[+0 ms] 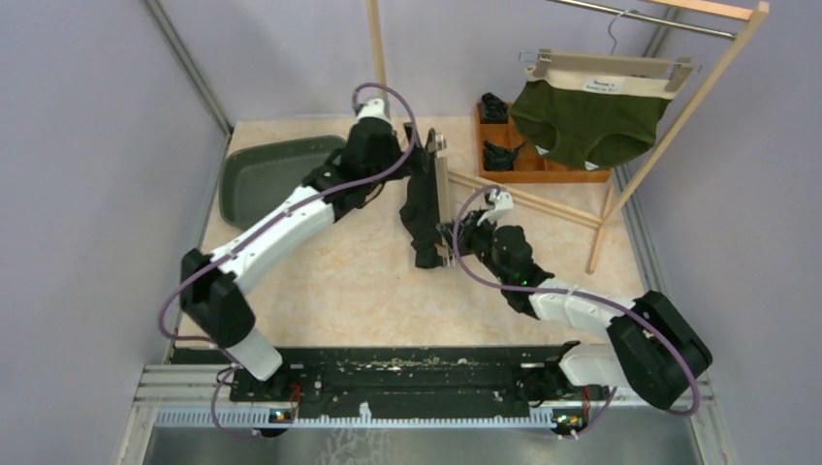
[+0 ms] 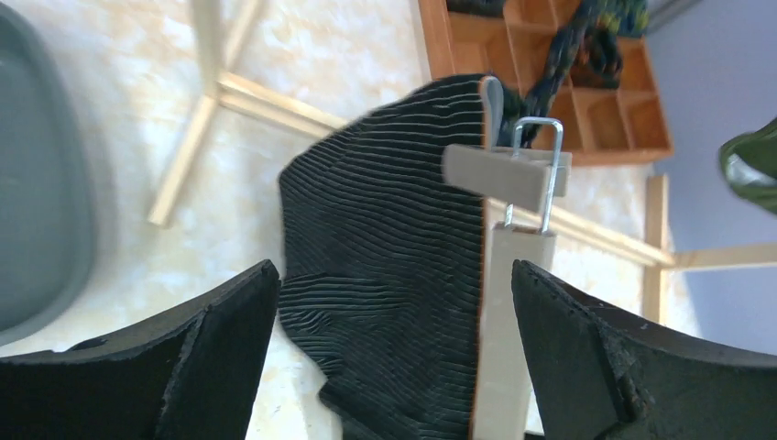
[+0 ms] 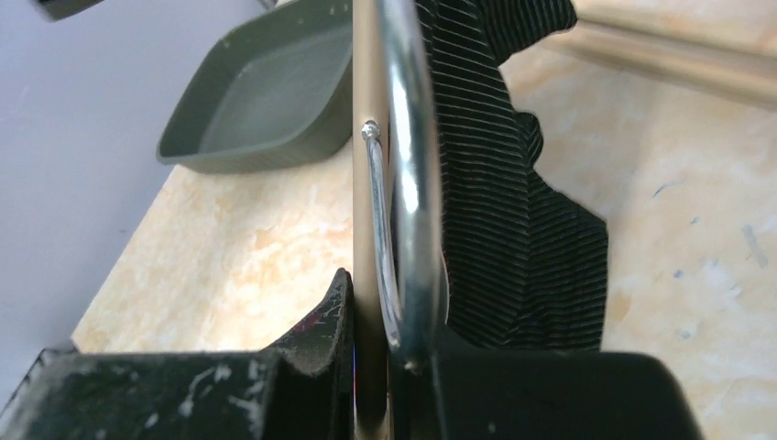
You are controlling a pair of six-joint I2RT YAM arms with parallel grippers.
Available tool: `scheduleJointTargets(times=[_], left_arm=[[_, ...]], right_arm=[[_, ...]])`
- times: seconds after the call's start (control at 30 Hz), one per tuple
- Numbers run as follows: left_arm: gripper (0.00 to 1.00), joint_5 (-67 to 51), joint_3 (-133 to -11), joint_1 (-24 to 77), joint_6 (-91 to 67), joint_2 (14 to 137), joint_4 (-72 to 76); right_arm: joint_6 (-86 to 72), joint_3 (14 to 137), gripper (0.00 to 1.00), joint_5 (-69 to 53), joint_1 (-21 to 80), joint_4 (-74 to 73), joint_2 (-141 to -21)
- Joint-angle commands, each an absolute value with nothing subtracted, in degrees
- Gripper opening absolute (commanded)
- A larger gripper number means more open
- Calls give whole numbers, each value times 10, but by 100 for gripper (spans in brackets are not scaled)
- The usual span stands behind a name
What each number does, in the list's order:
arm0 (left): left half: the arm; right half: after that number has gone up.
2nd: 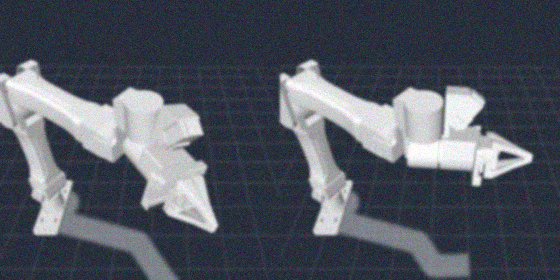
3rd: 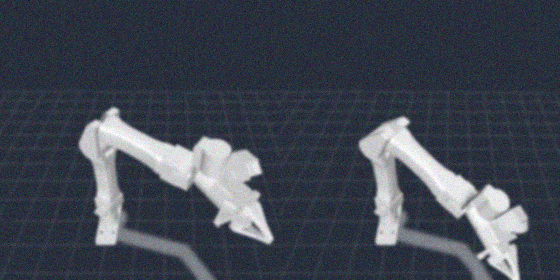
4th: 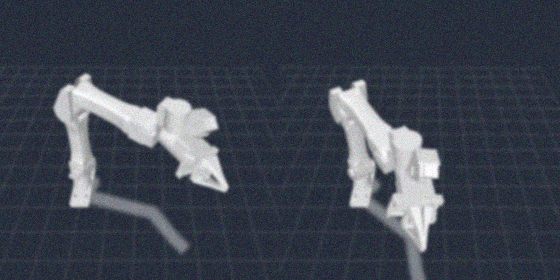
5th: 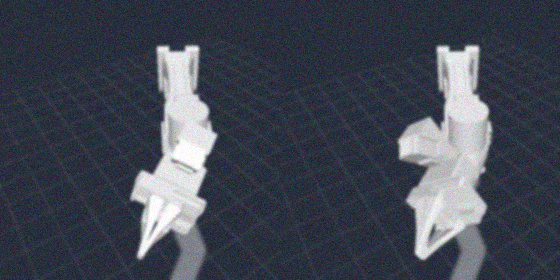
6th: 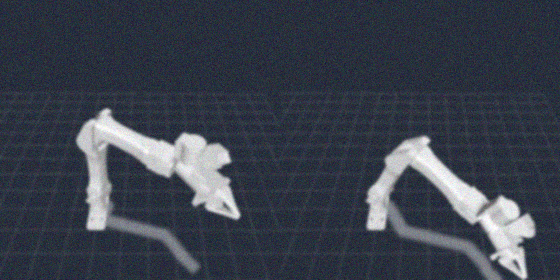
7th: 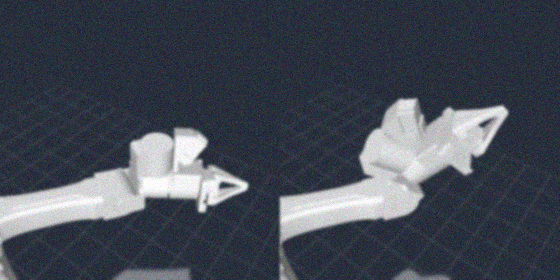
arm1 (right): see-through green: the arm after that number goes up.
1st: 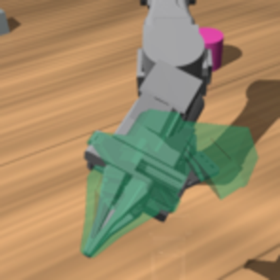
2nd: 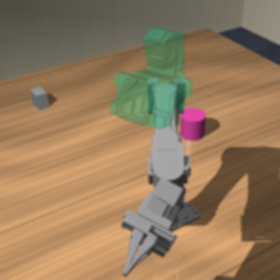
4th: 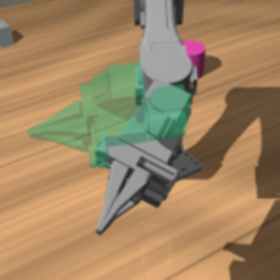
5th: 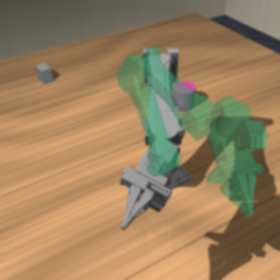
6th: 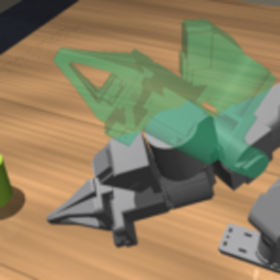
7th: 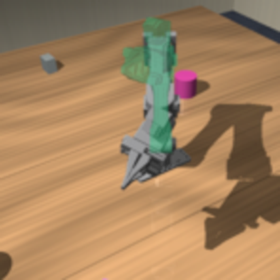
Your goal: Clip the underwear to the hanger
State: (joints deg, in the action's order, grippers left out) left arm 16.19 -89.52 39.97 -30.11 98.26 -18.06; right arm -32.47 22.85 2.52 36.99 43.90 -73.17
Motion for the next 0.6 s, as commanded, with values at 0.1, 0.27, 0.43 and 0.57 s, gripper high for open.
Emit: scheduleJointTargets(times=[0.1, 0.27, 0.43, 0.57], left_arm=[[100, 259, -767, 392, -279, 802, -107], [100, 271, -677, 392, -264, 698, -68], [100, 262, -642, 392, -268, 661, -66], [100, 239, -641, 392, -273, 673, -79]], right_arm=[[-201, 431, 0, 58, 357, 129, -649], [-142, 609, 0, 77, 349, -15, -685], [-104, 756, 0, 104, 347, -72, -738], [-90, 884, 0, 124, 339, -110, -798]])
